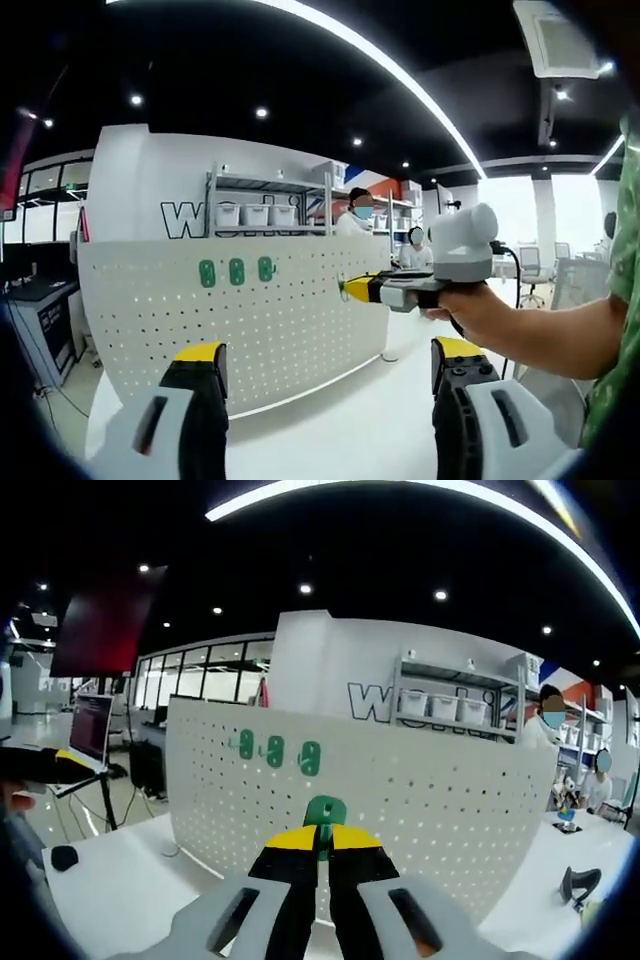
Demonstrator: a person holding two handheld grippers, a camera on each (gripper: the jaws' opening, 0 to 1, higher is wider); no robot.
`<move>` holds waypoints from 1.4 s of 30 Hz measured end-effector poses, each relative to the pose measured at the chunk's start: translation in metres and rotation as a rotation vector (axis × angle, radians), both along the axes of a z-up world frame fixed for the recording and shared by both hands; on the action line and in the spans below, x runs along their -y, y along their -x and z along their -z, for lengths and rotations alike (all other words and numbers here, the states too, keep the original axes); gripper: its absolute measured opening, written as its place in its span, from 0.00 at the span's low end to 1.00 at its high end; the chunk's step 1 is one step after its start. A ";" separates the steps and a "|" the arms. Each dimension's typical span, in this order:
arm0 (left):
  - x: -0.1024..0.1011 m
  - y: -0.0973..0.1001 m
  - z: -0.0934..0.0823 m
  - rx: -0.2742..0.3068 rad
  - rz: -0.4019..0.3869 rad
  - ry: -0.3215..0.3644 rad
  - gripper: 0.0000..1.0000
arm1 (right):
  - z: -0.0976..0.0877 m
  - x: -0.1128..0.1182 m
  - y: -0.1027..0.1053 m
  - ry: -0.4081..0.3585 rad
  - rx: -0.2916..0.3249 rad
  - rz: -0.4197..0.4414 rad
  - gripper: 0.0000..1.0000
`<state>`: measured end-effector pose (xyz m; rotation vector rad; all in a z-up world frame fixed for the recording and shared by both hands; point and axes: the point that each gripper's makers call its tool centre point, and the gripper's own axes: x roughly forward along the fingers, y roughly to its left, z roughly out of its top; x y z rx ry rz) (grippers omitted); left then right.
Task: Insert the hook assembly into the mounting plate slot until the hook locks in place.
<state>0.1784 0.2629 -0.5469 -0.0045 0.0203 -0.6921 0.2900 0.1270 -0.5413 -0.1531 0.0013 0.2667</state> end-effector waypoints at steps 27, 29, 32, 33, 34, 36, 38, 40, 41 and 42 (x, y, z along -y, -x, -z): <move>-0.001 -0.015 -0.003 0.021 0.085 0.067 0.89 | -0.054 -0.006 -0.074 0.038 0.172 0.071 0.01; -0.002 -0.017 -0.002 0.018 0.086 0.069 0.89 | -0.054 -0.005 -0.081 0.049 0.177 0.078 0.01; -0.002 -0.020 0.001 0.008 0.090 0.073 0.90 | -0.053 -0.002 -0.089 0.058 0.180 0.088 0.01; -0.002 -0.020 0.003 0.004 0.092 0.073 0.89 | -0.052 -0.002 -0.090 0.058 0.178 0.089 0.01; -0.002 -0.020 0.004 0.001 0.094 0.074 0.90 | -0.051 -0.002 -0.092 0.059 0.179 0.092 0.01; -0.002 -0.021 0.005 -0.002 0.096 0.078 0.90 | -0.049 -0.003 -0.096 0.064 0.178 0.094 0.01; -0.002 -0.022 0.007 -0.011 0.098 0.077 0.90 | -0.048 -0.003 -0.100 0.077 0.179 0.100 0.01; -0.003 -0.023 0.009 -0.013 0.098 0.077 0.90 | -0.049 -0.003 -0.101 0.073 0.184 0.105 0.01; -0.003 -0.023 0.009 -0.014 0.098 0.078 0.90 | -0.048 -0.003 -0.102 0.073 0.184 0.107 0.01; -0.004 -0.024 0.010 -0.016 0.097 0.077 0.90 | -0.047 -0.004 -0.104 0.074 0.184 0.109 0.01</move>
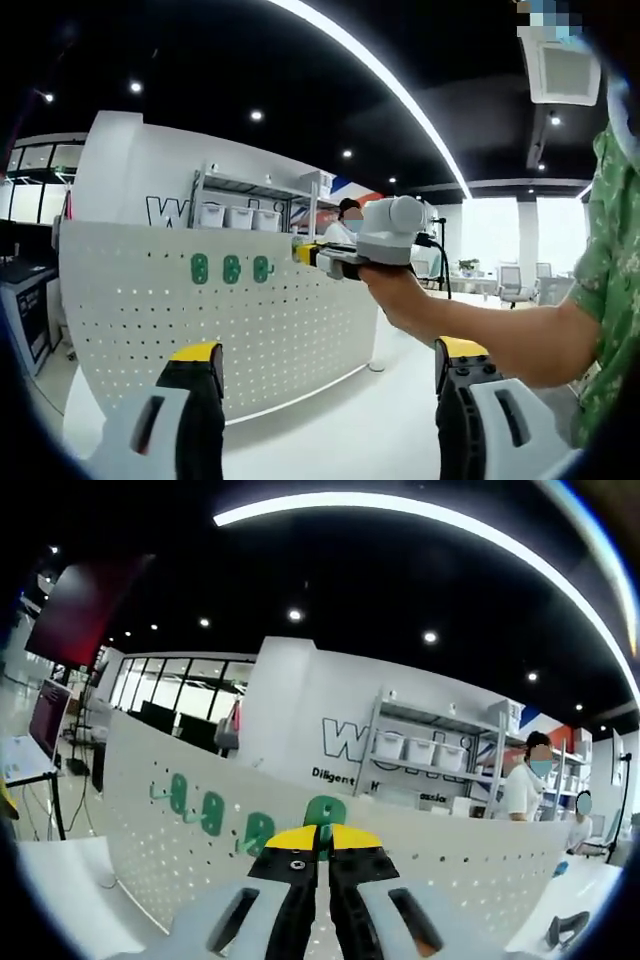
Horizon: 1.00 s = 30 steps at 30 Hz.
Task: Insert the hook assembly into the mounting plate slot until the hook locks in place.
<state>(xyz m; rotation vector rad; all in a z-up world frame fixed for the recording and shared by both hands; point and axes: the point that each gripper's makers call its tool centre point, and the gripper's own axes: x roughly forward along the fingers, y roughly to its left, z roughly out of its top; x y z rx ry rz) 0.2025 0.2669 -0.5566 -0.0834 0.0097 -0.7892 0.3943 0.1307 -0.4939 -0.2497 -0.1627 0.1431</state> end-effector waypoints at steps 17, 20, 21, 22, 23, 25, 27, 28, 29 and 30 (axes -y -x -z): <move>-0.006 -0.005 0.008 -0.019 -0.009 -0.007 0.89 | 0.009 0.000 -0.011 -0.019 -0.010 0.014 0.01; -0.006 -0.006 0.009 -0.021 -0.011 -0.006 0.88 | 0.010 0.000 -0.013 -0.021 -0.012 0.013 0.01; -0.006 -0.006 0.009 -0.022 -0.011 -0.006 0.88 | 0.011 0.001 -0.014 -0.021 -0.012 0.014 0.01; -0.006 -0.006 0.010 -0.023 -0.012 -0.007 0.88 | 0.012 0.001 -0.014 -0.021 -0.015 0.014 0.01; -0.006 -0.006 0.010 -0.024 -0.011 -0.008 0.88 | 0.013 0.000 -0.015 -0.026 -0.016 0.013 0.01; -0.006 -0.006 0.011 -0.026 -0.012 -0.009 0.88 | 0.013 0.000 -0.015 -0.023 -0.016 0.014 0.01; -0.006 -0.006 0.012 -0.028 -0.012 -0.010 0.88 | 0.014 0.000 -0.016 -0.023 -0.015 0.013 0.01; -0.006 -0.006 0.012 -0.028 -0.013 -0.011 0.88 | 0.015 0.000 -0.016 -0.022 -0.016 0.014 0.01; -0.007 -0.007 0.012 -0.029 -0.013 -0.012 0.88 | 0.015 0.000 -0.017 -0.027 -0.018 0.013 0.01; -0.007 -0.007 0.013 -0.030 -0.013 -0.012 0.88 | 0.015 0.000 -0.017 -0.026 -0.016 0.015 0.01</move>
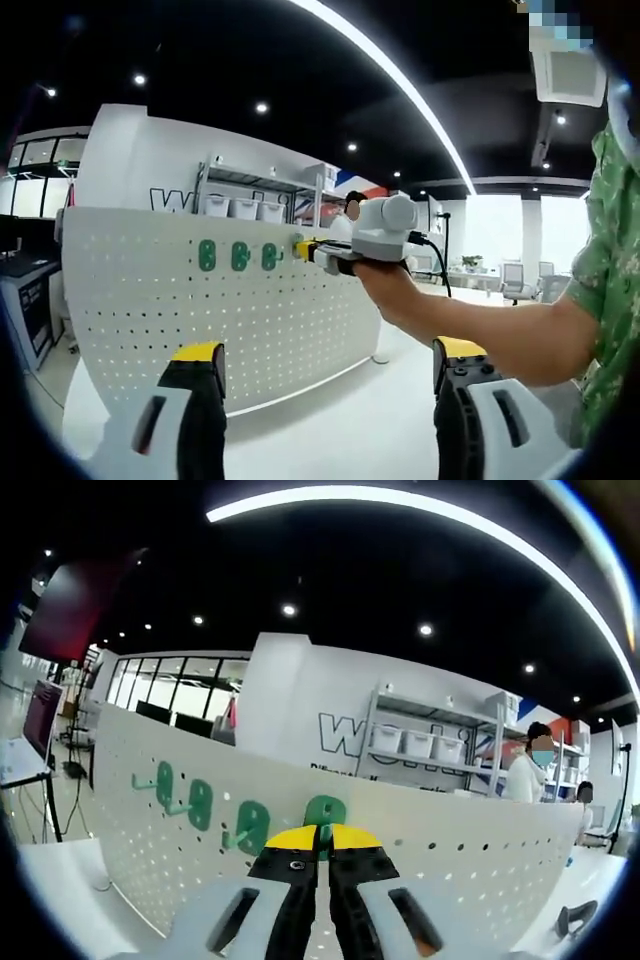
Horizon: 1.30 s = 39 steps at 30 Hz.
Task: Insert the hook assembly into the mounting plate slot until the hook locks in place.
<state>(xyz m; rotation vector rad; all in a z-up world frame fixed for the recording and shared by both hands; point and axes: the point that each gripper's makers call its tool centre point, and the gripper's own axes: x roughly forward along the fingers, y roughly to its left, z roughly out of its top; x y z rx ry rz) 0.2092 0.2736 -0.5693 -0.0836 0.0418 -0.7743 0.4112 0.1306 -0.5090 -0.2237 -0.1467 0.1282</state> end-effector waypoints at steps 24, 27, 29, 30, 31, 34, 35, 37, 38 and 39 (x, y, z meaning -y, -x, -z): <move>0.000 -0.002 0.002 -0.006 0.000 -0.003 0.87 | 0.006 0.000 -0.002 0.006 -0.007 0.001 0.01; 0.000 -0.002 0.002 -0.006 0.001 -0.003 0.87 | 0.007 0.000 -0.002 0.005 -0.009 0.001 0.01; 0.000 -0.002 0.002 -0.007 0.001 -0.002 0.87 | 0.008 0.000 -0.002 0.008 -0.012 0.001 0.01; 0.000 -0.002 0.002 -0.007 0.001 -0.002 0.87 | 0.009 0.000 -0.002 0.006 -0.014 0.000 0.01; 0.000 -0.002 0.002 -0.008 0.001 -0.002 0.87 | 0.009 0.001 -0.002 0.008 -0.013 0.003 0.01; -0.001 -0.002 0.003 -0.009 0.001 -0.002 0.87 | 0.010 0.001 -0.003 0.006 -0.014 0.003 0.01; -0.001 -0.002 0.003 -0.009 0.001 -0.003 0.87 | 0.010 0.001 -0.003 0.008 -0.014 0.005 0.01; -0.001 -0.002 0.003 -0.008 0.000 -0.004 0.87 | 0.011 0.001 -0.003 0.004 -0.016 0.004 0.01; -0.001 -0.002 0.003 -0.009 0.000 -0.004 0.87 | 0.011 0.001 -0.003 0.004 -0.015 0.006 0.01; -0.001 -0.002 0.003 -0.009 0.000 -0.004 0.87 | 0.011 0.001 -0.003 0.002 -0.016 0.005 0.01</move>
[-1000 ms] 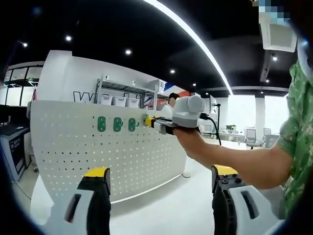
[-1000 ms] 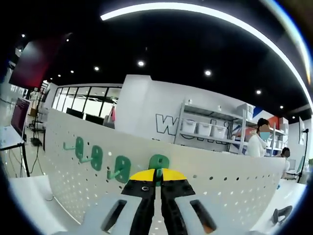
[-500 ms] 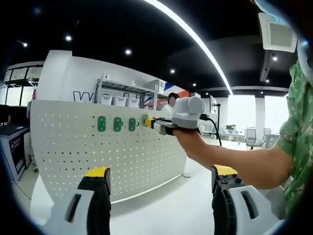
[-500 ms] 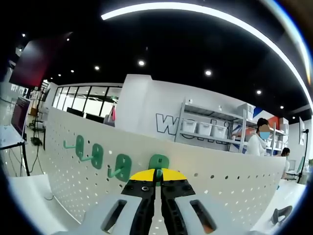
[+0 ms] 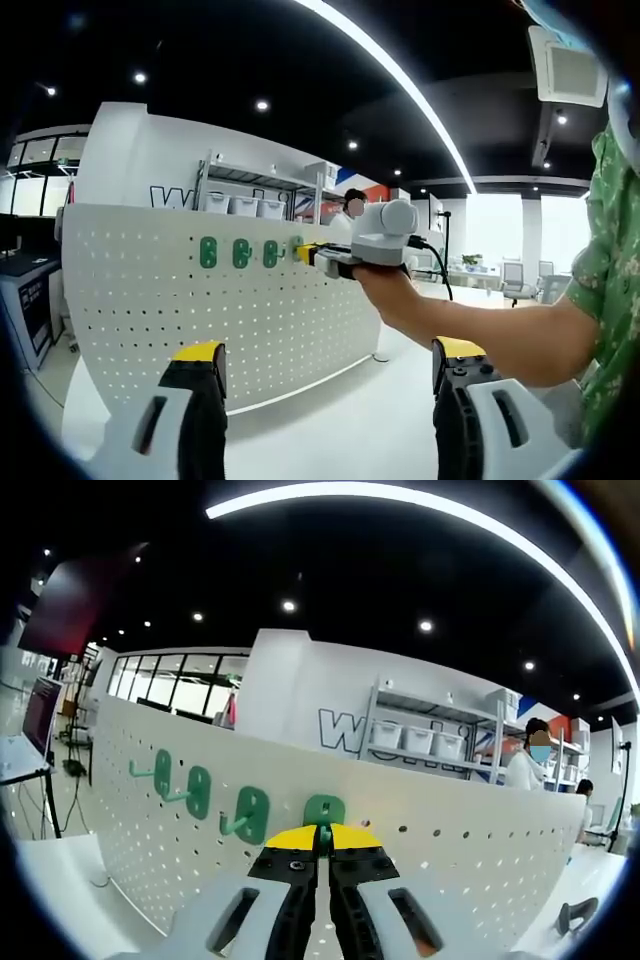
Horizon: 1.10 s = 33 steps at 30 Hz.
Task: Insert the hook assembly into the mounting plate slot until the hook locks in place.
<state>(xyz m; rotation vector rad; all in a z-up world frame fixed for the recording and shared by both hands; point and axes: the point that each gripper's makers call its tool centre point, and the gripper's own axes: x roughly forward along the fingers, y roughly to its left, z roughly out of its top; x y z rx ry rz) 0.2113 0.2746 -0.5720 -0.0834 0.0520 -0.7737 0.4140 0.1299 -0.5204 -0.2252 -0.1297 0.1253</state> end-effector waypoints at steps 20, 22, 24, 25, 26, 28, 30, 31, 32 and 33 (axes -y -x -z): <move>0.000 0.000 0.002 -0.005 0.003 -0.008 0.87 | 0.003 0.001 -0.002 -0.067 -0.018 0.002 0.01; 0.000 0.000 0.003 -0.005 0.003 -0.007 0.87 | 0.005 0.002 -0.003 -0.073 -0.023 0.004 0.01; -0.001 -0.001 0.003 -0.005 0.002 -0.008 0.87 | 0.006 0.002 -0.003 -0.074 -0.026 0.003 0.01; -0.001 -0.001 0.003 -0.005 0.001 -0.008 0.87 | 0.006 0.001 -0.003 -0.076 -0.027 0.002 0.01; -0.002 -0.001 0.004 -0.008 0.001 -0.008 0.87 | 0.006 0.001 -0.003 -0.079 -0.026 0.001 0.01; -0.002 -0.002 0.004 -0.007 0.001 -0.009 0.87 | 0.006 0.001 -0.003 -0.084 -0.028 0.002 0.01; -0.001 -0.001 0.004 -0.007 0.002 -0.010 0.87 | 0.007 0.001 -0.004 -0.090 -0.030 0.002 0.01; -0.001 -0.001 0.004 -0.007 0.002 -0.010 0.87 | 0.007 0.002 -0.004 -0.090 -0.030 0.002 0.01; -0.001 -0.002 0.004 -0.008 0.003 -0.010 0.87 | 0.008 0.001 -0.004 -0.091 -0.031 0.002 0.01; -0.001 -0.002 0.005 -0.009 0.003 -0.009 0.87 | 0.008 0.002 -0.005 -0.092 -0.029 0.002 0.01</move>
